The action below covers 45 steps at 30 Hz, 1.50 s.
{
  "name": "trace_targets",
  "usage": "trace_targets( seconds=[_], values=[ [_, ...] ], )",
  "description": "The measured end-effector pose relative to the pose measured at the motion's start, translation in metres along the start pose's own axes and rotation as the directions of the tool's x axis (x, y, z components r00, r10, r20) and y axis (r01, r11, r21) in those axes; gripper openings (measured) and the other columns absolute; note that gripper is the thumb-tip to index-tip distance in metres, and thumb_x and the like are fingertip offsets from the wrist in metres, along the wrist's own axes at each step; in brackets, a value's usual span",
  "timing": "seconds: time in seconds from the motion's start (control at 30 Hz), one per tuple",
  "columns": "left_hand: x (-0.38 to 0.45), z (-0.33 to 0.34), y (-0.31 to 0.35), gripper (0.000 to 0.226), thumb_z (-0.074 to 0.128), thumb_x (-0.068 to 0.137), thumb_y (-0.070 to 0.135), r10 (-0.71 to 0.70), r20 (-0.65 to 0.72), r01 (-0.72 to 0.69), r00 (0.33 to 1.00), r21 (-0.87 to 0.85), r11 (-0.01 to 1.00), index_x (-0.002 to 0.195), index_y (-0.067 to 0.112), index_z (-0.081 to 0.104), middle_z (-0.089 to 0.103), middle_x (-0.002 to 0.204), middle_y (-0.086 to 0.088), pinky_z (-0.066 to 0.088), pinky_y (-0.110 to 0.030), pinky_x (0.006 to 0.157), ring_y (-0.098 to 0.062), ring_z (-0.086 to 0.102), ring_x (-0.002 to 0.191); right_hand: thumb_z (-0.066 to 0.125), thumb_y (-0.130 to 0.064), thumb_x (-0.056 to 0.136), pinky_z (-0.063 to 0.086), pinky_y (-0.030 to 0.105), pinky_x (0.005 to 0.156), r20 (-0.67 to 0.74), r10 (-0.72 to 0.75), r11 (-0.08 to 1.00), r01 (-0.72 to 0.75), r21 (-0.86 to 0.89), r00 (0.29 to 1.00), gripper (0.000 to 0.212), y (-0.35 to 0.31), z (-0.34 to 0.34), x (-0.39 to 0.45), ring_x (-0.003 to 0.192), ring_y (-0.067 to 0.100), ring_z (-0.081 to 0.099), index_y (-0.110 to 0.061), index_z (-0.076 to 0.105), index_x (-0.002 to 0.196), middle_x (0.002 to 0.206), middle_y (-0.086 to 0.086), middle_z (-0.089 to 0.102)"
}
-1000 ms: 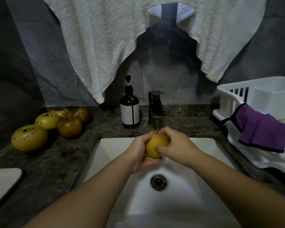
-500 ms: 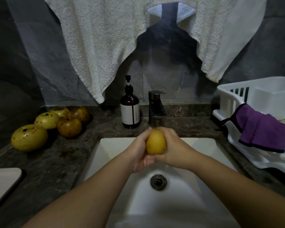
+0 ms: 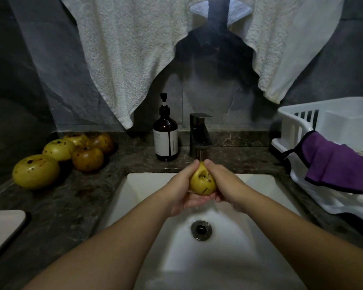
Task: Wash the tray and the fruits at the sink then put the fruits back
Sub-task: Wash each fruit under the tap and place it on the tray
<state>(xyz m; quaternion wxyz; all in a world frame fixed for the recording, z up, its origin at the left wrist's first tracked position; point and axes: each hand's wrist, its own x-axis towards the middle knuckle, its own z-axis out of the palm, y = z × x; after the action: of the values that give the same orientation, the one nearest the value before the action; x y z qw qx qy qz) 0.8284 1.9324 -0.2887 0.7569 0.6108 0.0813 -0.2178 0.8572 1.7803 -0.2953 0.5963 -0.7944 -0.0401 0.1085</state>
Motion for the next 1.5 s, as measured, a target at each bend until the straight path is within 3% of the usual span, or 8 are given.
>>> trace_targets(
  seconds=[0.2,0.43,0.7,0.93,1.1,1.27,1.43,1.5],
  values=[
    [0.002,-0.004,0.002,0.072,0.051,0.092,0.078,-0.038,-0.001,0.038,0.999,-0.111,0.993,0.133,0.020,0.062,0.077,0.109,-0.021,0.066,-0.033,0.066,-0.030,0.078,0.097,0.051,-0.043,0.104,0.043,0.028,0.049,0.077,-0.036,0.993,0.027,0.117,0.996,0.036,0.003,0.003,-0.001,0.054,0.013,0.059,-0.039,0.047,0.139,0.111,0.012,0.067],
    [0.005,-0.001,0.003,0.065,0.051,0.098,0.067,-0.044,0.047,0.052,0.998,-0.178,0.983,0.131,0.012,0.066,0.075,0.110,-0.025,0.064,-0.029,0.060,-0.029,0.076,0.084,0.050,-0.053,0.101,0.041,0.025,0.047,0.051,0.056,0.981,-0.065,0.182,0.997,0.029,0.002,0.003,0.003,0.052,0.012,0.056,-0.038,0.056,0.126,0.089,0.005,0.067],
    [0.007,-0.001,0.000,0.066,0.048,0.099,0.070,-0.060,-0.011,0.058,0.998,-0.127,0.990,0.129,0.014,0.067,0.076,0.091,-0.016,0.061,-0.025,0.055,-0.019,0.073,0.064,0.054,-0.043,0.103,0.040,0.023,0.045,0.200,0.081,0.941,-0.141,0.307,0.976,0.028,0.003,0.001,0.001,0.054,0.013,0.057,-0.028,0.058,0.126,0.074,0.003,0.071],
    [0.005,0.003,0.001,0.064,0.052,0.097,0.069,-0.028,-0.019,0.025,0.999,-0.141,0.990,0.126,0.014,0.068,0.069,0.103,-0.019,0.060,-0.024,0.058,-0.022,0.069,0.074,0.060,-0.073,0.086,0.038,0.023,0.044,0.013,0.118,0.983,-0.119,0.142,0.993,0.054,-0.005,0.013,0.004,0.051,0.012,0.053,-0.032,0.051,0.121,0.085,0.006,0.064],
    [0.005,-0.001,0.002,0.066,0.047,0.099,0.070,-0.034,-0.051,0.029,0.998,-0.103,0.994,0.130,0.015,0.065,0.073,0.114,-0.022,0.059,-0.024,0.063,-0.026,0.070,0.093,0.061,-0.054,0.096,0.044,0.025,0.047,0.113,0.083,0.962,-0.109,0.251,0.990,0.037,-0.003,0.008,0.001,0.054,0.012,0.057,-0.031,0.057,0.125,0.082,0.005,0.069],
    [0.007,0.003,0.000,0.065,0.047,0.098,0.072,-0.013,-0.066,0.009,0.998,-0.054,0.998,0.128,0.018,0.066,0.072,0.100,-0.017,0.059,-0.023,0.058,-0.020,0.070,0.074,0.061,-0.072,0.087,0.043,0.025,0.046,0.025,0.095,0.982,-0.098,0.164,0.995,0.052,-0.004,0.012,0.000,0.051,0.011,0.056,-0.032,0.051,0.120,0.089,0.007,0.066],
    [0.005,-0.006,0.004,0.068,0.045,0.097,0.074,-0.010,-0.090,0.007,0.996,-0.026,1.000,0.133,0.019,0.064,0.072,0.103,-0.017,0.057,-0.021,0.055,-0.017,0.067,0.069,0.064,-0.045,0.097,0.047,0.026,0.051,0.163,0.066,0.954,-0.110,0.279,0.984,0.039,-0.006,0.006,-0.003,0.061,0.015,0.065,-0.026,0.054,0.130,0.094,0.010,0.074],
    [0.004,-0.004,0.004,0.069,0.044,0.098,0.074,-0.005,-0.090,0.003,0.996,-0.017,1.000,0.134,0.019,0.063,0.072,0.106,-0.018,0.057,-0.021,0.056,-0.020,0.069,0.079,0.067,-0.051,0.094,0.046,0.026,0.050,0.126,0.062,0.962,-0.093,0.257,0.990,0.046,-0.005,0.008,-0.003,0.059,0.015,0.063,-0.027,0.053,0.130,0.093,0.010,0.072]
  ],
)
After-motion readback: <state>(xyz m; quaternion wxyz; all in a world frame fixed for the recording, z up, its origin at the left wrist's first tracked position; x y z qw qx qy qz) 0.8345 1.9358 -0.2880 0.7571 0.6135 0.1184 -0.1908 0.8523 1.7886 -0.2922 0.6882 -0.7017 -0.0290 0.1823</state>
